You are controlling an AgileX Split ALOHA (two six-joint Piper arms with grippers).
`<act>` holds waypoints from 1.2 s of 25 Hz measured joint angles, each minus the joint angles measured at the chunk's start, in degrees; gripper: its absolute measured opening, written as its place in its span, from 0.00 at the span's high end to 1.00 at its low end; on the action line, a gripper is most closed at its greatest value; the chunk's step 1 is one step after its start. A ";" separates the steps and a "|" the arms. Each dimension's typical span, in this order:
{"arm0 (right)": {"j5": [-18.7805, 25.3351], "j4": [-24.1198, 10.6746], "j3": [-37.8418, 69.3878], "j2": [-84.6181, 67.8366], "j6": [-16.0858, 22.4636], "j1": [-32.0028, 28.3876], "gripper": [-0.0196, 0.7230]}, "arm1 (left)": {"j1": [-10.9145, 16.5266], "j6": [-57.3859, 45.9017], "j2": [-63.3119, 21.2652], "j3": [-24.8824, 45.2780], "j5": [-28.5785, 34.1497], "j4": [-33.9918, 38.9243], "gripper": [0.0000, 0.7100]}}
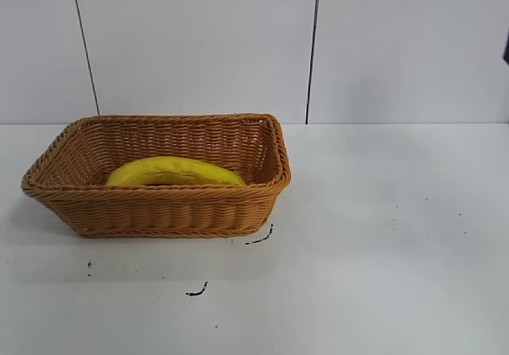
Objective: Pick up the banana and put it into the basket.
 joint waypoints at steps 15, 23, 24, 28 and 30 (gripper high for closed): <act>-8.32 -0.05 17.17 -44.28 -0.49 0.00 0.04 | 0.00 0.00 0.00 0.00 0.00 0.00 0.03; -8.55 -0.05 17.17 -50.88 -0.49 0.00 0.04 | 0.00 0.00 0.00 0.00 0.00 0.00 0.03; -8.62 -0.05 17.17 -50.88 -0.49 0.00 0.04 | 0.00 0.00 0.00 0.00 0.00 0.00 0.03; -8.72 -0.05 17.17 -50.88 -0.49 0.00 0.04 | 0.00 0.00 0.00 0.00 0.00 0.00 0.03; -8.72 -0.05 17.17 -50.88 -0.49 0.00 0.04 | 0.00 0.00 0.00 0.00 0.00 0.00 0.03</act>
